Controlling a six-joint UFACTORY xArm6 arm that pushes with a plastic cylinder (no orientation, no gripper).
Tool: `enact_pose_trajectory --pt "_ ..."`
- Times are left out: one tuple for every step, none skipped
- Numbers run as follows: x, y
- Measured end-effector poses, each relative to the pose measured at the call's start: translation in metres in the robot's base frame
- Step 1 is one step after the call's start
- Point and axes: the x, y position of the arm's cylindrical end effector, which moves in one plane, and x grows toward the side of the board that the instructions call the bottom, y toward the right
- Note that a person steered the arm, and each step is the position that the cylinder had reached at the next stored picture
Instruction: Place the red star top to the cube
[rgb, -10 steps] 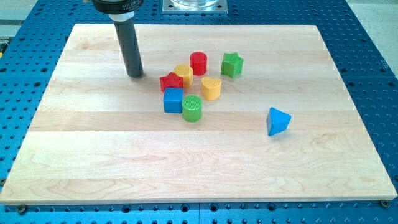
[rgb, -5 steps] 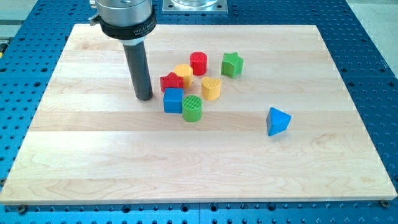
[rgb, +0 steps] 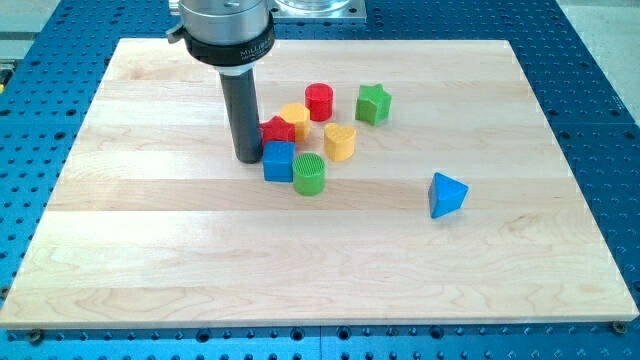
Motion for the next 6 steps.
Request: enact_pose_trajectory --pt "0.009 0.005" --pt "0.012 0.012" --pt "0.012 0.012" --pt "0.009 0.012" --pt "-0.004 0.013" --pt "-0.004 0.013"
